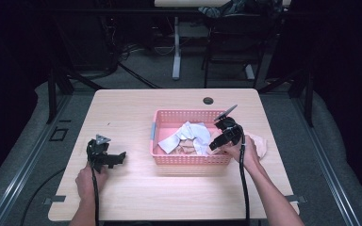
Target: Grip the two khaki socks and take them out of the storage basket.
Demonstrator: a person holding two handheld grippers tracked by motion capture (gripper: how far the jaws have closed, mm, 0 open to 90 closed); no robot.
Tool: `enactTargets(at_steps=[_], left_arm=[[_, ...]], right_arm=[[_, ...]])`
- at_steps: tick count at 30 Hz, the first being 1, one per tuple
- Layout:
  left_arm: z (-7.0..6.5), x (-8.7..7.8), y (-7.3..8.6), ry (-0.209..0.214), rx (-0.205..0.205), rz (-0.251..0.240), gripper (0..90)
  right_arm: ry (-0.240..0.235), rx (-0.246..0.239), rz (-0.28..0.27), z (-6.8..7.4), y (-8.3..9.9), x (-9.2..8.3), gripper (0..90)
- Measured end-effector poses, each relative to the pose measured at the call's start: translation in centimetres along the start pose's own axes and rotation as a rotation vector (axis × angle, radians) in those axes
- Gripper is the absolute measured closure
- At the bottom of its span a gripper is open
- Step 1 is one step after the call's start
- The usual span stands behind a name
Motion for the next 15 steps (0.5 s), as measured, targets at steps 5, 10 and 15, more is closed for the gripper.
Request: enactTargets(at_steps=[5, 10, 15], left_arm=[[0.0, 0.0, 0.0, 0.0, 0.0, 0.0, 0.4], [-0.01, 0.0, 0.0, 0.0, -0.001, 0.0, 0.4], [0.0, 0.0, 0.0, 0.0, -0.001, 0.0, 0.4]], right_arm=[[0.009, 0.003, 0.014, 0.2, -0.03, 0.54, 37.6], [0.017, 0.007, 0.045, 0.25, -0.21, 0.94, 57.6], [0.023, 0.016, 0.019, 0.2, -0.19, 0.97, 75.0]])
Point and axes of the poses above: each handheld gripper's, and its own axes: x roughly forward along the jaws, y roughly out of its underside, z roughly to its left, the point moved 1 cm from there along x, roughly forward along the jaws, and after that the axes turned 6 degrees about y, right-handed, at the moved point
